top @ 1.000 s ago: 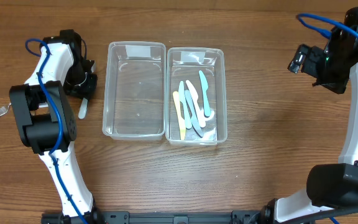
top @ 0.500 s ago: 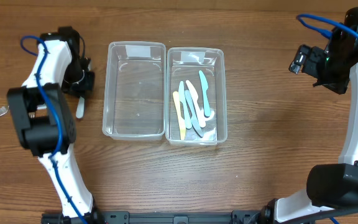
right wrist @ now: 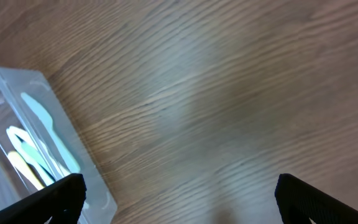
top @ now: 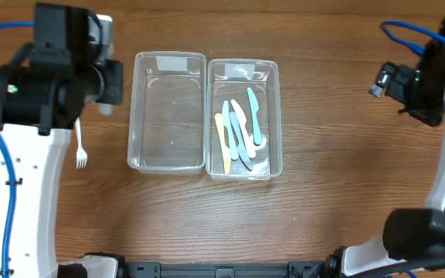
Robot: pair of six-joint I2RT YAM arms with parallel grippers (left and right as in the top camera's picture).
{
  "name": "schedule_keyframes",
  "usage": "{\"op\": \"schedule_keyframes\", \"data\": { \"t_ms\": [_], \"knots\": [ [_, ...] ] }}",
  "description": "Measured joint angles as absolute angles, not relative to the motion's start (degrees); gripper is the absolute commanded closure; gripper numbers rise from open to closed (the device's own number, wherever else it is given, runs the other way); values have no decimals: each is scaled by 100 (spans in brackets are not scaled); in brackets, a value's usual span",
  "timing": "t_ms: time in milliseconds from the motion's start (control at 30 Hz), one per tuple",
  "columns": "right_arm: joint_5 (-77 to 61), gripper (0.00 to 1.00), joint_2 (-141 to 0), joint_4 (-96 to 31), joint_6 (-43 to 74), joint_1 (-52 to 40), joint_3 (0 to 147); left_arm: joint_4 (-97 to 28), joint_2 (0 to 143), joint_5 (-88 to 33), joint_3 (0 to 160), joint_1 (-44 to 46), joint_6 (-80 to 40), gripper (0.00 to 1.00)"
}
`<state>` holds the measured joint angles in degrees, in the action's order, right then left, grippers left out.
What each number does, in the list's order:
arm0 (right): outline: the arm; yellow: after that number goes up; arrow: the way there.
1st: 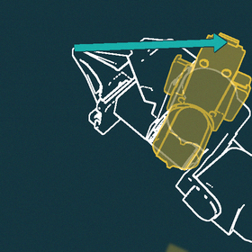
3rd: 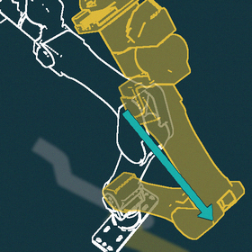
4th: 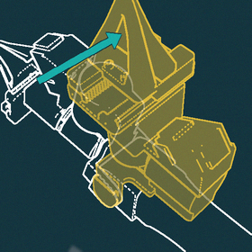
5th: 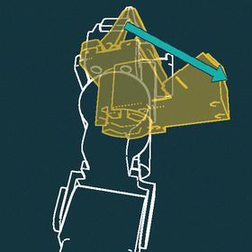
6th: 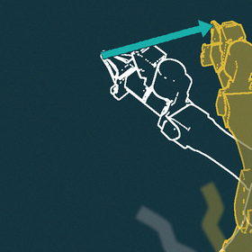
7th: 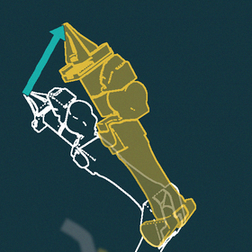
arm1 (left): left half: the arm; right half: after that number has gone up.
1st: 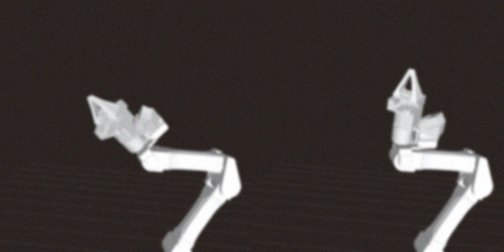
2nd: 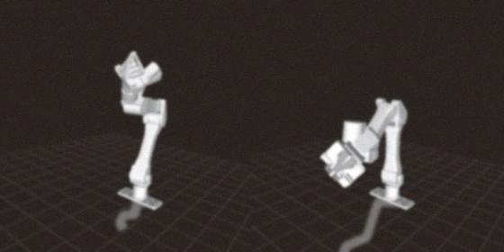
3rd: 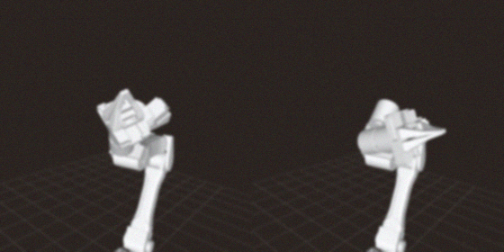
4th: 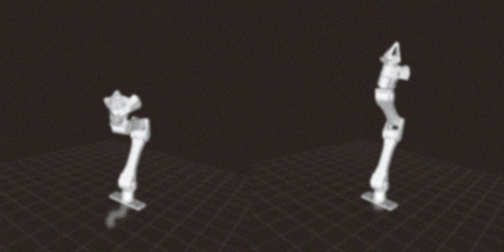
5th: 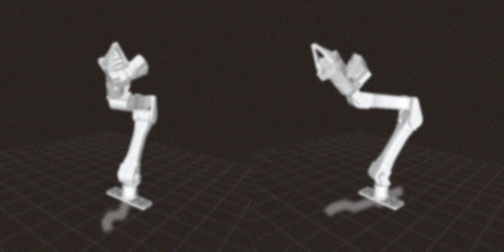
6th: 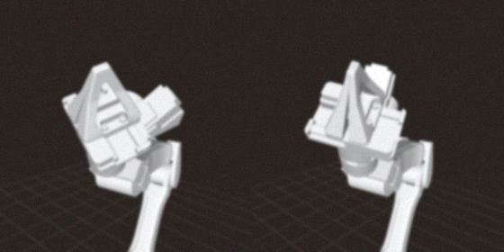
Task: Pack container
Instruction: 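Carry light-blue fork into the left container and release, then move left gripper to the white plastic fork and grasp it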
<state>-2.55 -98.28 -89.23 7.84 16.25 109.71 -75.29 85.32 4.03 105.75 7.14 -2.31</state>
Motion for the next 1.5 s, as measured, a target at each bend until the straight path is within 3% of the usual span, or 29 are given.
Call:
{"op": "schedule_keyframes", "data": {
  "t_ms": [400, 467, 500, 533, 1067, 1200, 1267, 1400, 1500],
  "knots": [
    [-301, 0, -8003, -9083, 864, 1446, 10160, -6882, 9317, 298, 9880, 1494, -906, 96],
    [-298, 0, -7988, -9030, 880, 1422, 9874, -6702, 9480, 279, 9660, 1538, -910, 89],
    [-301, 0, -7999, -8965, 878, 1422, 9745, -6567, 9596, 263, 9539, 1555, -913, 75],
    [-305, 0, -8014, -8945, 880, 1422, 9653, -6436, 9727, 259, 9421, 1575, -915, 71],
    [-408, 0, -8023, -8858, 899, 1420, 9544, -6114, 10960, 220, 9030, 1577, -952, 72],
    [-408, 0, -8023, -8849, 897, 1420, 9539, -6447, 10757, 395, 9164, 1577, -932, 60],
    [-410, 0, -8023, -8847, 897, 1422, 9535, -6674, 10398, 655, 9345, 1568, -915, 38],
    [-408, 0, -8023, -8827, 897, 1420, 9529, -7035, 9295, 1017, 9647, 1315, -906, 29],
    [-405, 0, -8023, -8807, 897, 1420, 9529, -7476, 8335, 1184, 9808, 587, -934, 27]
  ]
}}
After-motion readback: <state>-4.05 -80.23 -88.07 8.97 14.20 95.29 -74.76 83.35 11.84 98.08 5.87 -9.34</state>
